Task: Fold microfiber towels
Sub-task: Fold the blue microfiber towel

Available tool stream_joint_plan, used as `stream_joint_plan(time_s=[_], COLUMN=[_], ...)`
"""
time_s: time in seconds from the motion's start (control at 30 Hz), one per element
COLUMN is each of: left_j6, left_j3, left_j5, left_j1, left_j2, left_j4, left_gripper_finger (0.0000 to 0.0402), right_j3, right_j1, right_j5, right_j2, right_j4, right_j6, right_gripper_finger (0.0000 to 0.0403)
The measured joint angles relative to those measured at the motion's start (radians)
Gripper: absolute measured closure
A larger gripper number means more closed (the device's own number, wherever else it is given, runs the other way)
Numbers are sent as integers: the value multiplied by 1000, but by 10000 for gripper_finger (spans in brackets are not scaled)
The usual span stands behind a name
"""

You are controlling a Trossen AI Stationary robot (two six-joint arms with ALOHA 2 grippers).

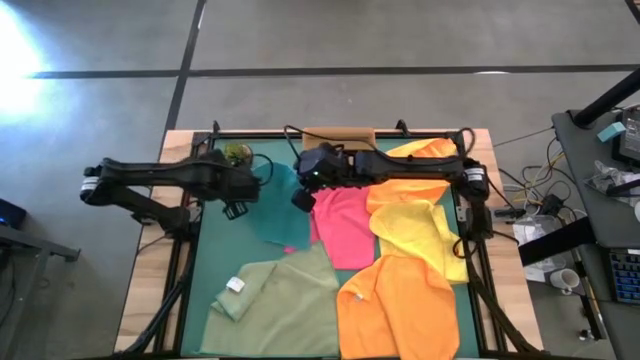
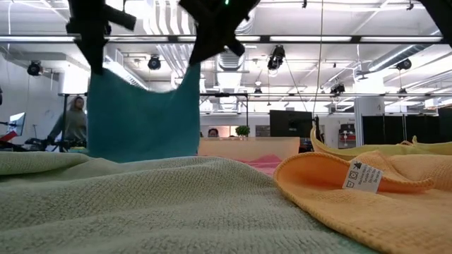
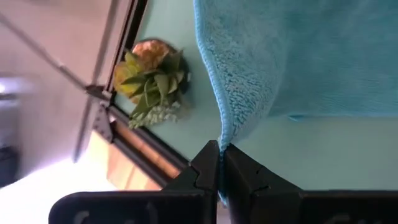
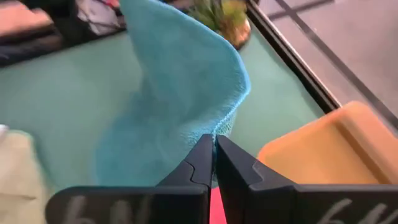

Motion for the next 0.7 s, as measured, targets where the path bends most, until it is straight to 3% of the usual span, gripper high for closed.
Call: stream_joint_plan(time_s=[0.37,0.7], left_j6=[32,-82], left_j3=[197,258], left_j5=[28,411], left_j1=[1,1], left_j2=[-162,-205], left_j4=[-2,-59], left_gripper_finger=[402,402], right_j3=[97,183], right_j1=[11,103], right_j5=[-3,-3], right_j2=[-28,-33], right_j4=[10,2], right_j6=[-25,-17], right_gripper_finger=[394,394])
